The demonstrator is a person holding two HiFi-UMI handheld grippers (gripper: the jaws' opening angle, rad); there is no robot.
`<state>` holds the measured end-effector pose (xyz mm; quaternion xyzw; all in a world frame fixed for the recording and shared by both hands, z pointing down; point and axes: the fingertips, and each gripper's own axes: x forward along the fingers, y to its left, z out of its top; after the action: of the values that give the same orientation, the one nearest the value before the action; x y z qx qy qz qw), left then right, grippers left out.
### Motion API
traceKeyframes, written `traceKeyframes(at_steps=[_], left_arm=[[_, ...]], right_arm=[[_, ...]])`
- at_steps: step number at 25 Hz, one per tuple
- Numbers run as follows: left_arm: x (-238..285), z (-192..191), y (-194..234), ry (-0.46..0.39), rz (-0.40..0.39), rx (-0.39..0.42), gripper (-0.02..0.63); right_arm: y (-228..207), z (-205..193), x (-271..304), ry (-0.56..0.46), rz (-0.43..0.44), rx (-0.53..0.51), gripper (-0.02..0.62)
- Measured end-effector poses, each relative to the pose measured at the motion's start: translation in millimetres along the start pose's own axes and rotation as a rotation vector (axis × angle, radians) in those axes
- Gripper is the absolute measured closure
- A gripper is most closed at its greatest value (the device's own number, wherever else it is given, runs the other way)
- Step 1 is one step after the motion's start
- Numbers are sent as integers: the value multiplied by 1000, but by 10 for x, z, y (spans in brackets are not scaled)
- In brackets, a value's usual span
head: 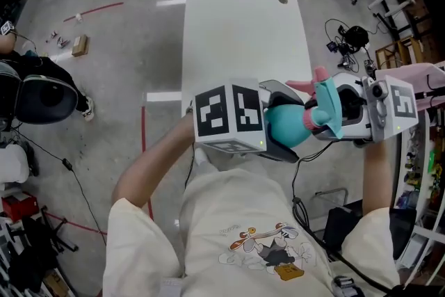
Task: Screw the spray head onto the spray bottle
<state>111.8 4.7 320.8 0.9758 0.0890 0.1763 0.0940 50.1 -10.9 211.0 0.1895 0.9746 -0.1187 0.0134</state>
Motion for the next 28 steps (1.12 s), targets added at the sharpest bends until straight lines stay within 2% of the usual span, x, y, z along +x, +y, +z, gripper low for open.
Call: traceKeyframes(at_steps=[4, 9, 13, 18, 20, 24, 28], left_arm=[[26, 51, 106, -11, 44, 1, 187], [16, 36, 354, -11, 195, -76, 187], [-83, 11, 651, -2, 373, -159, 187], [-234, -68, 982, 24, 640, -141, 187], [-283, -107, 1075, 27, 708, -153, 187], [-300, -130, 1155, 4, 772, -168, 187], [-295, -103, 1165, -17, 780, -168, 187]], right_arm=[[-85, 42, -78, -18, -47, -22, 460], [-253, -32, -254, 32, -138, -77, 460], [-467, -47, -339, 37, -265, -64, 460], [-690, -73, -377, 24, -463, -62, 460], [-770, -89, -381, 28, -546, -77, 460], [-813, -108, -341, 31, -646, -112, 460], [-813, -90, -330, 34, -674, -118, 460]])
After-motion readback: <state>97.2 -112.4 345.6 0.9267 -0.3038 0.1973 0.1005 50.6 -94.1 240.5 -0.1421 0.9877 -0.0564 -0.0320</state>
